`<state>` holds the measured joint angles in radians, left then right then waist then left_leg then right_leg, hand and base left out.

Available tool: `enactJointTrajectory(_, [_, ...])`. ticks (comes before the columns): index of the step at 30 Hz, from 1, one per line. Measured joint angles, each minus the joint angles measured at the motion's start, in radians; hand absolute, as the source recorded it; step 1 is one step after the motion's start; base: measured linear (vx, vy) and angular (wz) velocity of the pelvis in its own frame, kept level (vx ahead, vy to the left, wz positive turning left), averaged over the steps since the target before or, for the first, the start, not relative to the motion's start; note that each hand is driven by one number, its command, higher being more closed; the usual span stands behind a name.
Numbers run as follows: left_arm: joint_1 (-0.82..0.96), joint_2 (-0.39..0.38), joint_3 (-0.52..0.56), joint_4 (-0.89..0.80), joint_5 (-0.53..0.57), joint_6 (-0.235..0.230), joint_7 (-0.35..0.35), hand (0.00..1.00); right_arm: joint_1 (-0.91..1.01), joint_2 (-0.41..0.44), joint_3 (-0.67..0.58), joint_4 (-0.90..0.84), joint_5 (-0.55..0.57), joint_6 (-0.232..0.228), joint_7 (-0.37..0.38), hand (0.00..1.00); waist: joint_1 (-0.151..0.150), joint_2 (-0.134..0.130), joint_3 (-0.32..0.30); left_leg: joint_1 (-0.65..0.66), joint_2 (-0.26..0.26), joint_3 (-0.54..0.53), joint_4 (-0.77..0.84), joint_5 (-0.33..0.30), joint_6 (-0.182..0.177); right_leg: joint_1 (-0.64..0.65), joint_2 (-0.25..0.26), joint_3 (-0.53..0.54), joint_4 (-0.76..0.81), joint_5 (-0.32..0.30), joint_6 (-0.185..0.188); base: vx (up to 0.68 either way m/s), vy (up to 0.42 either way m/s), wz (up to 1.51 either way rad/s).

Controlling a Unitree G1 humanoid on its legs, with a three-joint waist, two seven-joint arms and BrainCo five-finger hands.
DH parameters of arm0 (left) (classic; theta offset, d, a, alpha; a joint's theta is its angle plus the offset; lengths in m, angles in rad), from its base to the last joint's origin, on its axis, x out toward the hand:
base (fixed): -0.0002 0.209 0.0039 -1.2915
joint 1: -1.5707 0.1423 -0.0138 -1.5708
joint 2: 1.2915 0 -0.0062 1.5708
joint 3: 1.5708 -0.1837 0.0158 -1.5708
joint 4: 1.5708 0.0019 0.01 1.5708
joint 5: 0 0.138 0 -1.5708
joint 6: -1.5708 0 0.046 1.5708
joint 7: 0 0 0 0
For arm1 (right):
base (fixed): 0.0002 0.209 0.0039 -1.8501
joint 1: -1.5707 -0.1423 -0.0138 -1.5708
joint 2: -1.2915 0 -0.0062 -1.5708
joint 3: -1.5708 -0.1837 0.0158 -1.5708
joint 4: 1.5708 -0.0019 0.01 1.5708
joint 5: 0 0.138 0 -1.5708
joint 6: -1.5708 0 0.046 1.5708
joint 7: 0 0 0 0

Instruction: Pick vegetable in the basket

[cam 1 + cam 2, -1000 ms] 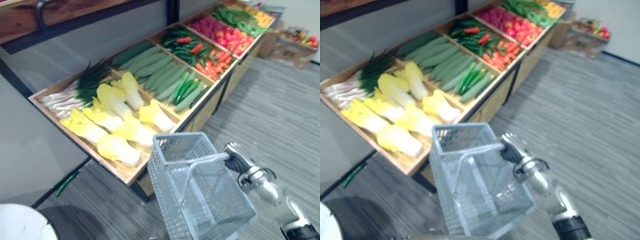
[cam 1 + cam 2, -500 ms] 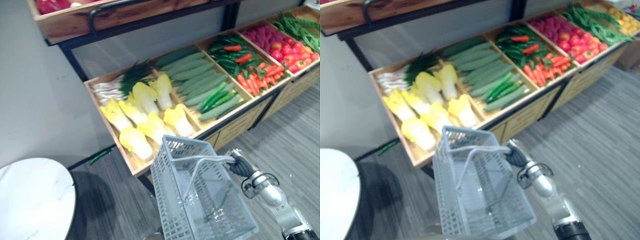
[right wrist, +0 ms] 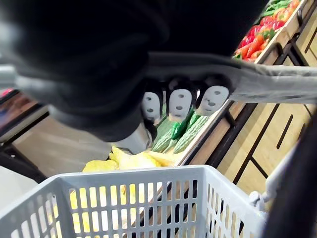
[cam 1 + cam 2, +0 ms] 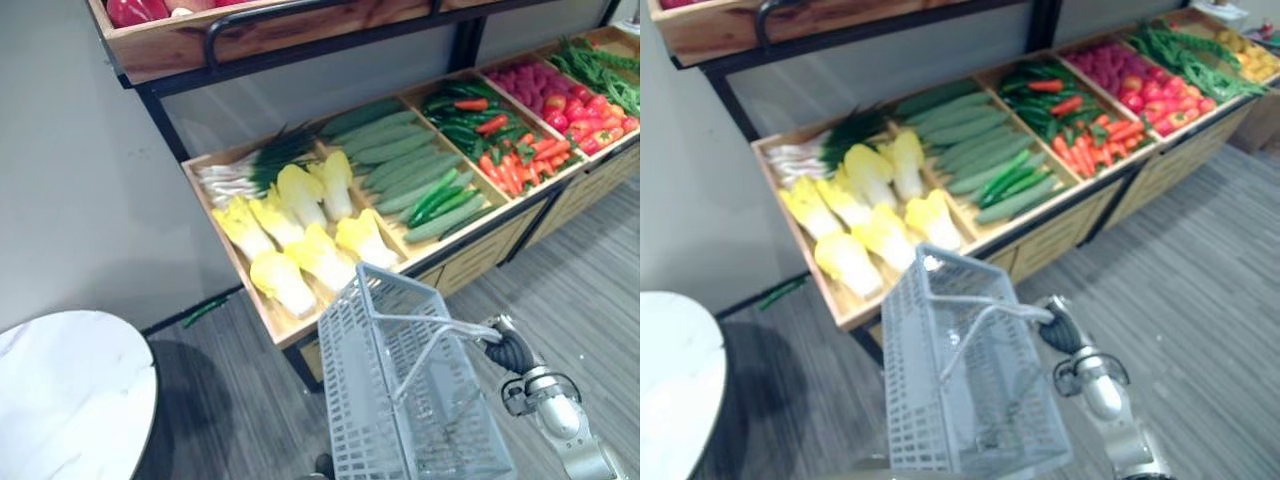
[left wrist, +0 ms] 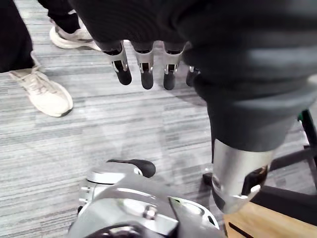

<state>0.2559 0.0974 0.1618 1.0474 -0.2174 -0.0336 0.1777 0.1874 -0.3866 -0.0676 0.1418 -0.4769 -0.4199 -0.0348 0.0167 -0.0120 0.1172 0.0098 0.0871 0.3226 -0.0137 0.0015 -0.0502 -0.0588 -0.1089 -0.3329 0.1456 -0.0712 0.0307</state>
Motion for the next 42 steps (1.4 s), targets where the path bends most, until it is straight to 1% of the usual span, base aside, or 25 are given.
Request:
enactJointTrajectory(1, [0.0,0.002,0.0,-0.004,0.002,0.001,0.0,0.0,0.005,0.004,-0.01,0.002,-0.002,-0.002,-0.004,1.0,-0.002,-0.001,-0.001,0.002,-0.003,0.007,0.0,-0.002,0.0,-0.004,-0.001,0.008,0.003,0.0,0.0,-0.02,0.051,-0.35])
enactJointTrajectory(3, [0.002,0.012,0.002,-0.013,0.004,0.014,0.001,0.0,0.019,0.007,-0.058,0.034,-0.015,-0.006,-0.012,1.0,-0.022,-0.025,0.002,0.009,-0.011,0.032,-0.003,-0.007,0.007,-0.023,-0.008,0.04,0.018,-0.006,0.01,-0.03,0.054,-0.37])
enactJointTrajectory(4, [0.001,0.016,0.002,-0.014,0.004,0.019,0.001,0.0,0.024,0.007,-0.072,0.039,-0.016,-0.004,-0.012,1.0,-0.027,-0.023,-0.001,0.012,-0.015,0.039,-0.004,-0.008,0.009,-0.025,-0.009,0.047,0.019,-0.006,0.01,-0.03,0.058,-0.35])
enactJointTrajectory(5, [0.004,0.02,0.002,-0.014,0.004,0.027,0.001,0.0,0.033,0.004,-0.09,0.06,-0.017,0.003,-0.015,1.0,-0.041,-0.043,0.0,0.012,-0.021,0.052,-0.005,-0.01,0.012,-0.033,-0.012,0.06,0.019,-0.004,0.015,-0.02,0.07,-0.29])
enactJointTrajectory(8, [-0.004,0.029,0.003,-0.015,0.006,0.038,0.001,0.0,0.077,-0.028,-0.118,0.139,-0.082,0.027,-0.021,1.0,-0.046,-0.055,-0.01,0.012,-0.033,0.061,-0.016,-0.014,0.018,-0.045,-0.023,0.083,0.012,0.009,0.033,-0.01,0.083,-0.21])
enactJointTrajectory(9, [-0.009,0.031,0.003,-0.016,0.006,0.04,0.001,0.0,0.096,-0.058,-0.123,0.187,-0.116,0.045,-0.021,1.0,-0.047,-0.048,-0.014,0.013,-0.042,0.066,-0.018,-0.017,0.022,-0.046,-0.031,0.089,0.008,0.013,0.039,0.01,0.136,-0.16])
enactJointTrajectory(10, [-0.01,0.032,0.003,-0.016,0.006,0.046,0.005,0.0,0.104,-0.087,-0.142,0.241,-0.14,0.057,-0.023,1.0,-0.047,-0.058,-0.01,0.013,-0.051,0.077,-0.02,-0.021,0.033,-0.048,-0.036,0.101,-0.007,0.024,0.044,0.01,0.116,-0.16])
enactJointTrajectory(12, [-0.015,0.031,0.003,-0.016,0.006,0.054,0.01,0.0,0.108,-0.103,-0.194,0.277,-0.154,0.061,-0.045,1.0,-0.054,-0.052,-0.012,0.012,-0.065,0.084,-0.032,-0.022,0.041,-0.044,-0.042,0.111,-0.038,0.044,0.051,0.03,0.136,-0.15])
enactJointTrajectory(13, [-0.016,0.032,0.003,-0.017,0.005,0.059,0.011,0.0,0.11,-0.111,-0.211,0.283,-0.154,0.062,-0.049,1.0,-0.059,-0.056,-0.01,0.012,-0.07,0.084,-0.038,-0.021,0.042,-0.043,-0.045,0.112,-0.046,0.053,0.052,0.04,0.141,-0.06])
enactJointTrajectory(14, [-0.017,0.033,0.002,-0.018,0.005,0.061,0.011,0.0,0.109,-0.115,-0.225,0.288,-0.154,0.062,-0.052,1.0,-0.066,-0.05,-0.014,0.012,-0.073,0.085,-0.04,-0.021,0.043,-0.042,-0.048,0.113,-0.051,0.059,0.055,0.05,0.124,-0.06])
enactJointTrajectory(15, [-0.017,0.037,0.003,-0.023,0.005,0.067,0.011,0.0,0.111,-0.127,-0.264,0.305,-0.153,0.061,-0.07,1.0,-0.073,-0.056,-0.012,0.015,-0.084,0.089,-0.055,-0.02,0.054,-0.042,-0.052,0.123,-0.064,0.074,0.063,0.05,0.117,-0.07])
enactJointTrajectory(17, [-0.02,0.047,0.003,-0.027,0.005,0.068,0.012,0.0,0.112,-0.128,-0.281,0.316,-0.152,0.061,-0.092,1.0,-0.08,-0.054,-0.017,0.017,-0.092,0.089,-0.068,-0.019,0.059,-0.039,-0.052,0.126,-0.065,0.082,0.069,0.07,0.087,-0.03])
enactJointTrajectory(18, [-0.02,0.056,0.003,-0.03,0.005,0.069,0.012,0.0,0.111,-0.128,-0.28,0.325,-0.153,0.059,-0.092,1.0,-0.09,-0.062,-0.014,0.022,-0.096,0.085,-0.08,-0.015,0.065,-0.037,-0.051,0.126,-0.065,0.084,0.069,0.07,0.046,0.06])
enactJointTrajectory(22, [-0.02,0.07,0.016,-0.031,0.005,0.077,0.016,0.0,0.105,-0.127,-0.28,0.364,-0.152,0.058,-0.091,1.0,-0.088,-0.071,-0.013,0.044,-0.1,0.077,-0.084,-0.02,0.069,-0.006,-0.051,0.131,-0.08,0.084,0.069,0.07,0.024,0.07])
enactJointTrajectory(26, [-0.025,0.07,0.042,-0.031,0.003,0.073,0.044,0.0,0.055,-0.127,-0.28,0.433,-0.148,0.074,-0.087,1.0,-0.089,-0.058,-0.018,0.051,-0.101,0.078,-0.084,-0.024,0.065,0.011,-0.048,0.135,-0.1,0.083,0.068,0.05,0.0,0.0])
enactJointTrajectory(28, [-0.025,0.07,0.043,-0.031,-0.003,0.052,0.061,0.0,0.032,-0.127,-0.28,0.471,-0.142,0.1,-0.087,1.0,-0.089,-0.042,-0.024,0.06,-0.099,0.078,-0.082,-0.024,0.065,0.02,-0.045,0.133,-0.11,0.083,0.068,0.05,-0.013,0.0])
enactJointTrajectory(29, [-0.025,0.07,0.043,-0.031,-0.005,0.047,0.063,0.0,0.029,-0.127,-0.28,0.475,-0.141,0.105,-0.087,1.0,-0.09,-0.04,-0.024,0.062,-0.099,0.078,-0.082,-0.024,0.065,0.024,-0.044,0.133,-0.111,0.083,0.068,0.04,-0.014,0.01])
enactJointTrajectory(31, [-0.033,0.07,0.043,-0.033,-0.029,0.008,0.082,0.0,0.009,-0.13,-0.285,0.532,-0.129,0.132,-0.088,1.0,-0.092,-0.025,-0.031,0.065,-0.097,0.076,-0.082,-0.025,0.064,0.029,-0.042,0.127,-0.116,0.082,0.067,0.02,-0.008,0.01])
enactJointTrajectory(32, [-0.039,0.07,0.043,-0.033,-0.048,-0.003,0.086,0.0,0.004,-0.13,-0.29,0.548,-0.129,0.135,-0.088,1.0,-0.092,-0.021,-0.033,0.065,-0.097,0.075,-0.082,-0.025,0.065,0.03,-0.041,0.126,-0.117,0.082,0.067,0.02,-0.014,0.05])
enactJointTrajectory(34, [-0.059,0.07,0.044,-0.079,-0.09,-0.047,0.102,0.0,-0.004,-0.13,-0.32,0.603,-0.129,0.159,-0.088,1.0,-0.091,-0.006,-0.036,0.063,-0.096,0.068,-0.082,-0.024,0.065,0.034,-0.04,0.118,-0.123,0.082,0.067,0.02,-0.018,0.08])
enactJointTrajectory(35, [-0.059,0.07,0.046,-0.103,-0.093,-0.057,0.109,0.0,-0.005,-0.13,-0.327,0.616,-0.129,0.162,-0.089,1.0,-0.092,-0.003,-0.037,0.063,-0.096,0.064,-0.082,-0.024,0.065,0.036,-0.04,0.115,-0.126,0.082,0.067,0.02,-0.016,0.18])
enactJointTrajectory(39, [-0.087,0.069,0.066,-0.297,-0.092,-0.118,0.19,0.0,0.01,-0.129,-0.361,0.66,-0.095,0.196,-0.092,1.0,-0.093,0.015,-0.04,0.055,-0.096,0.04,-0.082,-0.021,0.067,0.043,-0.042,0.093,-0.132,0.081,0.067,0.01,-0.007,0.14])
enactJointTrajectory(40, [-0.091,0.069,0.069,-0.33,-0.089,-0.127,0.21,0.0,0.014,-0.126,-0.361,0.66,-0.087,0.199,-0.093,1.0,-0.094,0.014,-0.039,0.049,-0.097,0.033,-0.082,-0.02,0.069,0.042,-0.042,0.087,-0.133,0.081,0.067,0.01,-0.005,0.23])
enactJointTrajectory(41, [-0.106,0.068,0.073,-0.394,-0.08,-0.146,0.253,0.0,0.023,-0.121,-0.362,0.66,-0.069,0.203,-0.097,1.0,-0.097,0.028,-0.044,0.045,-0.099,0.022,-0.082,-0.016,0.07,0.044,-0.045,0.073,-0.135,0.081,0.067,0.01,-0.004,0.23])
enactJointTrajectory(42, [-0.11,0.066,0.076,-0.469,-0.073,-0.167,0.291,0.0,0.033,-0.107,-0.375,0.66,-0.063,0.203,-0.109,1.0,-0.095,0.022,-0.039,0.043,-0.099,0.018,-0.082,-0.015,0.071,0.045,-0.045,0.069,-0.136,0.081,0.067,0.02,-0.003,0.19])
